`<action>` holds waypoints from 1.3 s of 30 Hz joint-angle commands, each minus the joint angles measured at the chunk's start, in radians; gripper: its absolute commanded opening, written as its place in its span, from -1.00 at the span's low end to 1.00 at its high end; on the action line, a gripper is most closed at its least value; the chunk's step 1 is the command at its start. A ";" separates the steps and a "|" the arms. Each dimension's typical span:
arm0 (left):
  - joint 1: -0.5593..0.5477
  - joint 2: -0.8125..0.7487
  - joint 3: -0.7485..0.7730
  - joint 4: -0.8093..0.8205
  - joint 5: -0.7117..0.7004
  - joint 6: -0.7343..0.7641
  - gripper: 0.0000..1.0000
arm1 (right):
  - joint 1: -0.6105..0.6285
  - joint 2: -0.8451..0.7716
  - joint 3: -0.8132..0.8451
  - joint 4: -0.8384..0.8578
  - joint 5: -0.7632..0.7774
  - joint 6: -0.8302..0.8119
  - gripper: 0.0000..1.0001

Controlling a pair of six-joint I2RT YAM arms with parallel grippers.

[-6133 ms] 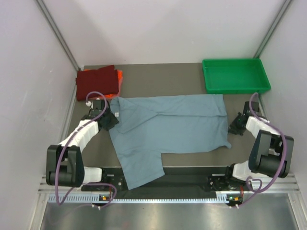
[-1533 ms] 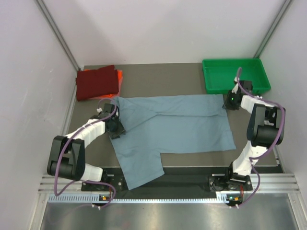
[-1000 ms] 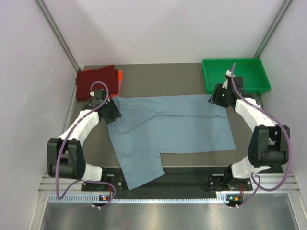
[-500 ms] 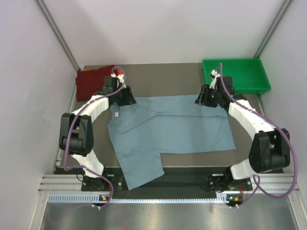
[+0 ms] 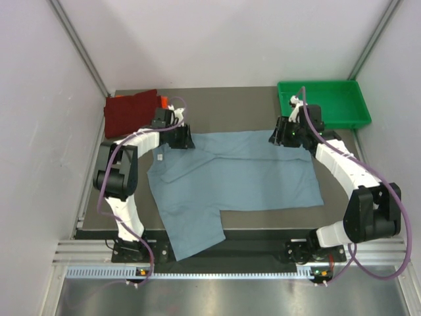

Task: Fold and stack the t-shirts
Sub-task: Fold the tshirt

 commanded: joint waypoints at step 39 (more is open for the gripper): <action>-0.064 -0.427 -0.116 -0.333 -0.121 -0.226 -0.24 | 0.130 -0.087 -0.022 -0.045 0.090 0.221 0.03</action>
